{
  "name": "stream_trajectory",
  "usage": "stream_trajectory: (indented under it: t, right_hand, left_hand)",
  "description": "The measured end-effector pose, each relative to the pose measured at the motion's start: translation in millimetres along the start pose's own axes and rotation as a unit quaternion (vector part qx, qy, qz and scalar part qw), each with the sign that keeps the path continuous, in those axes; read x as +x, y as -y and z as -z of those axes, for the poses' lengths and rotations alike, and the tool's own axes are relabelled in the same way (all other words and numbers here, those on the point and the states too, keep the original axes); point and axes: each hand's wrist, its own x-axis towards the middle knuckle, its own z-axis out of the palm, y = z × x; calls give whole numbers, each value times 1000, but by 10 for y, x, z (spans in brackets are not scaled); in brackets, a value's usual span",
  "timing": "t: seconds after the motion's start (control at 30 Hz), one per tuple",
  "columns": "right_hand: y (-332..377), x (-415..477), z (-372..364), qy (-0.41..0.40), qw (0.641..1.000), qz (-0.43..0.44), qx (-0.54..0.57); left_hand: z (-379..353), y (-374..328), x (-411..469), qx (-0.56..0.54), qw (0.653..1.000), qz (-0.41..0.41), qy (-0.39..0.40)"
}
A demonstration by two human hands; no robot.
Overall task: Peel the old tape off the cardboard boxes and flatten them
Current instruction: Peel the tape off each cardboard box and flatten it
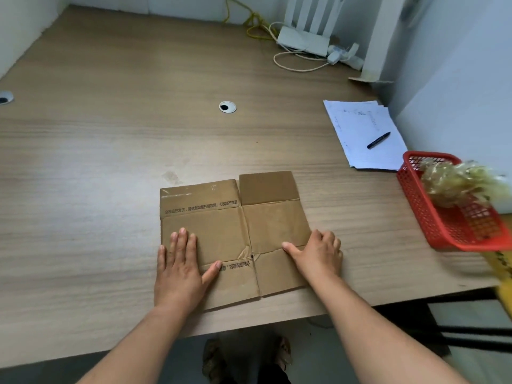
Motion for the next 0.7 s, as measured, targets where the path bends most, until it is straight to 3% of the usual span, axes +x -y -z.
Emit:
stream_trajectory:
  t: [0.1,0.27,0.47,0.57,0.7]
  right_hand:
    - [9,-29,53,48,998,-39,21]
    - [6,-78,75,77,991,-88,70]
    - [-223,-254,151,96,982,-110,121]
    - [-445,-364,206,97,974,-108,175]
    - [-883,-522,343,43,977,-73,196]
  left_hand:
    - [115,36,-96,-92,991,91,-32]
    - [217,150,-251,-106,980,166,-25]
    - [279,127,-281,-234,934,271,-4]
    - [215,32,-403,-269,926,266,-10]
    - [118,-360,-686,-349,922,163,-23]
